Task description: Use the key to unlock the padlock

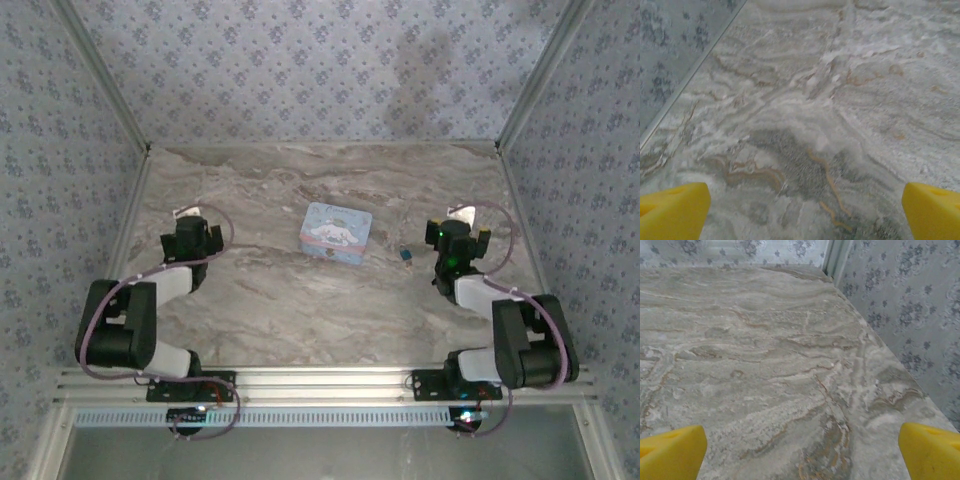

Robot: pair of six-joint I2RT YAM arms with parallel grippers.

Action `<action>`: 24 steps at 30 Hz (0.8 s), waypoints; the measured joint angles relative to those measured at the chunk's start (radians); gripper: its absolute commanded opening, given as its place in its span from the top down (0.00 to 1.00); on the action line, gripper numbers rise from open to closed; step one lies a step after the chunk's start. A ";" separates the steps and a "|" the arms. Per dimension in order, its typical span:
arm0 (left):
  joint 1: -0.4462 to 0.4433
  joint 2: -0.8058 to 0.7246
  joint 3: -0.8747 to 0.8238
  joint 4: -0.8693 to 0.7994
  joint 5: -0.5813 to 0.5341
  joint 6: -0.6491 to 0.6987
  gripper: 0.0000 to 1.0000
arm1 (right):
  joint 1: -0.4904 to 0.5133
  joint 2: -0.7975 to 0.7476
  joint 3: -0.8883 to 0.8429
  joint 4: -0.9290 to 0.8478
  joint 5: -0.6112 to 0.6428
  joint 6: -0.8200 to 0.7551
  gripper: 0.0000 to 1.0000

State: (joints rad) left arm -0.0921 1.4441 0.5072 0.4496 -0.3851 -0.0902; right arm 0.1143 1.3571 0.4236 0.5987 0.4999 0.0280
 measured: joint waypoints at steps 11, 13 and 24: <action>0.059 0.100 -0.136 0.328 0.134 0.042 0.02 | -0.086 0.171 -0.083 0.240 -0.181 -0.021 0.00; 0.066 0.100 -0.135 0.349 0.142 0.042 0.02 | -0.092 0.173 -0.083 0.263 -0.187 -0.021 0.00; 0.040 0.100 -0.135 0.406 0.146 0.064 0.02 | -0.106 0.173 -0.072 0.260 -0.259 -0.021 0.00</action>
State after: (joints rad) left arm -0.0525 1.5440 0.3717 0.8551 -0.2394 -0.0265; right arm 0.0086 1.5299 0.3515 0.8585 0.2409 0.0071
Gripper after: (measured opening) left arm 0.982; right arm 0.999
